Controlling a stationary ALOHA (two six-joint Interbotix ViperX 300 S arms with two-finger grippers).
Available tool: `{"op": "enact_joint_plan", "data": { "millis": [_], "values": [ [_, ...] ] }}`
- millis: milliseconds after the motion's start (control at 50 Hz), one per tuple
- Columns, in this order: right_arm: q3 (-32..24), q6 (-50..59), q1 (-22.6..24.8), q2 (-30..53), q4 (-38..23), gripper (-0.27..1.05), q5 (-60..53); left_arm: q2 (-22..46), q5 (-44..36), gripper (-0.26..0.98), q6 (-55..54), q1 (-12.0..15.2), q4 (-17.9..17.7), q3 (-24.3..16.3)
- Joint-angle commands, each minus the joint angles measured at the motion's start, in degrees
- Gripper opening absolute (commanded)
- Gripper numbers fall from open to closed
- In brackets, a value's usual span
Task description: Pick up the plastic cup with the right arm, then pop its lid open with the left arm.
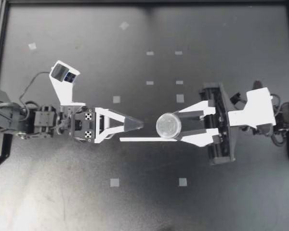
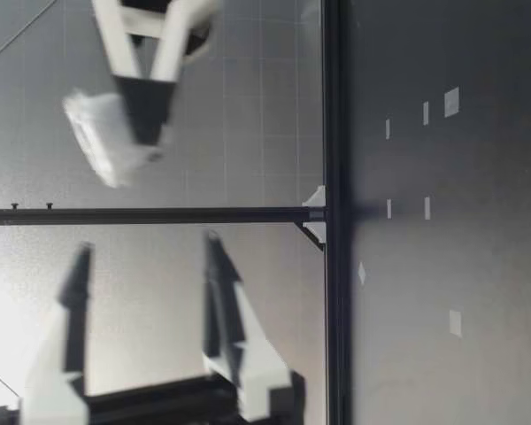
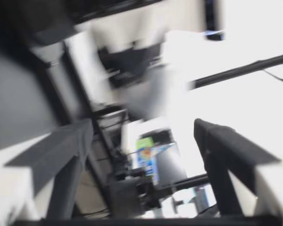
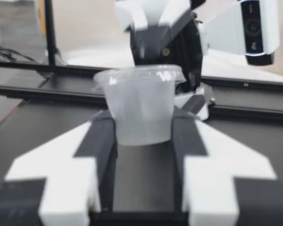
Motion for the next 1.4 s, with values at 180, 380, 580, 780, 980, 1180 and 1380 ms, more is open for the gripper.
{"op": "enact_joint_plan", "data": {
  "millis": [180, 380, 580, 780, 980, 1180, 1380],
  "values": [
    [-5.4, 0.1, 0.2, 4.1, -1.1, 0.31, 1.7, 1.8, -1.9, 0.77, -1.3, -0.4, 0.3, -2.7],
    [-5.4, 0.2, 0.2, 4.7, -0.7, 0.31, 6.3, 0.9, -2.0, 0.77, -1.2, -1.1, 1.1, -2.8],
    [-4.0, 0.6, 0.2, 5.8, 0.4, 0.31, 8.2, -0.6, -2.0, 0.77, -0.9, -1.5, 1.9, -3.0],
    [-3.1, 1.6, 0.2, 6.6, 0.6, 0.31, 8.1, -2.0, -1.6, 0.77, -0.9, -1.5, 3.4, -3.2],
    [-2.9, 1.7, 0.2, 6.5, 0.6, 0.31, 8.4, -2.5, -1.6, 0.77, -0.7, -1.5, 3.5, -2.9],
    [-2.5, 2.7, 0.2, 6.4, 0.6, 0.31, 9.0, -3.0, -1.6, 0.77, 1.0, -1.6, 3.6, -2.9],
    [-2.5, 3.3, 0.2, 6.8, 0.6, 0.31, 10.4, -3.0, -1.5, 0.77, 1.1, -1.5, 3.6, -2.7]
  ]
}}
